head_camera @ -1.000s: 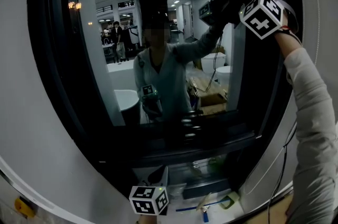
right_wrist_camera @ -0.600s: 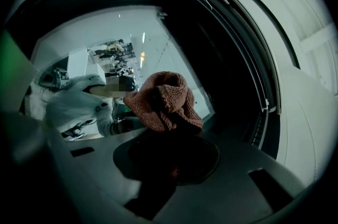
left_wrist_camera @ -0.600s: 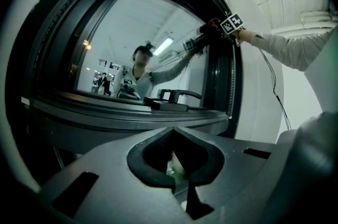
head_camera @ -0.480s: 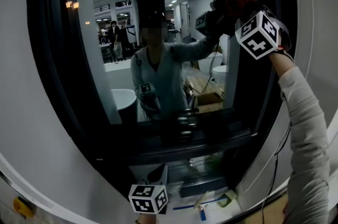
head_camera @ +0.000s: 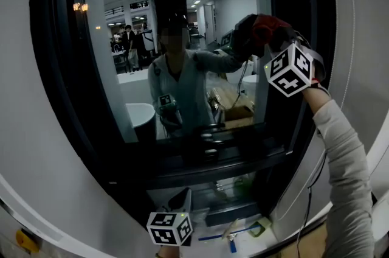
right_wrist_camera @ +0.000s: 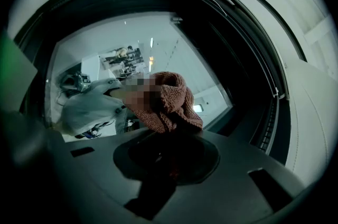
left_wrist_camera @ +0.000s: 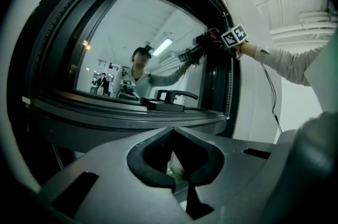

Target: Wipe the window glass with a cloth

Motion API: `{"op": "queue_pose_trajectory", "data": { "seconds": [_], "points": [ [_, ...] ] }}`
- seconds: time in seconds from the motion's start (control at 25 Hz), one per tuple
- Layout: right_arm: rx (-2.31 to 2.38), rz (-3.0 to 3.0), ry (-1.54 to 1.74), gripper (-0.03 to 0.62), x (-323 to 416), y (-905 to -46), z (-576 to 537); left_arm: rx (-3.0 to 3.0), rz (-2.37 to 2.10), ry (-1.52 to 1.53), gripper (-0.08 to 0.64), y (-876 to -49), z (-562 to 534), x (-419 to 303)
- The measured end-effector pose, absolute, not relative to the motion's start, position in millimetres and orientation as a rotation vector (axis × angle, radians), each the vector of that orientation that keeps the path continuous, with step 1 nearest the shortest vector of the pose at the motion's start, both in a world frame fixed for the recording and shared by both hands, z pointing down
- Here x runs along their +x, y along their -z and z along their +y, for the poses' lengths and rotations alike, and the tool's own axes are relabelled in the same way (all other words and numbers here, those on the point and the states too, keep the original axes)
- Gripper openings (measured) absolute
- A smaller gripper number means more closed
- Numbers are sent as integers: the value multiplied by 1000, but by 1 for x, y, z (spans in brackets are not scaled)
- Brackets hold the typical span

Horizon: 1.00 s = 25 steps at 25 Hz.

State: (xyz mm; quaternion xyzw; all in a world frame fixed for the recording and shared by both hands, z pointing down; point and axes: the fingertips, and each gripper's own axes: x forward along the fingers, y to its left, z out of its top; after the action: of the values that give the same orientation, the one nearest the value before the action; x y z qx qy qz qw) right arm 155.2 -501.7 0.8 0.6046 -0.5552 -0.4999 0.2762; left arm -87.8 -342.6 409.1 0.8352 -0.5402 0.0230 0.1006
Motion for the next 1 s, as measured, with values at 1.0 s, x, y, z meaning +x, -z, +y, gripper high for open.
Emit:
{"op": "queue_pose_trajectory", "data": {
  "seconds": [1.0],
  "points": [
    [1491, -1655, 1165, 61, 144, -163, -500, 2448, -1608, -66, 5, -412, -322, -94]
  ]
}}
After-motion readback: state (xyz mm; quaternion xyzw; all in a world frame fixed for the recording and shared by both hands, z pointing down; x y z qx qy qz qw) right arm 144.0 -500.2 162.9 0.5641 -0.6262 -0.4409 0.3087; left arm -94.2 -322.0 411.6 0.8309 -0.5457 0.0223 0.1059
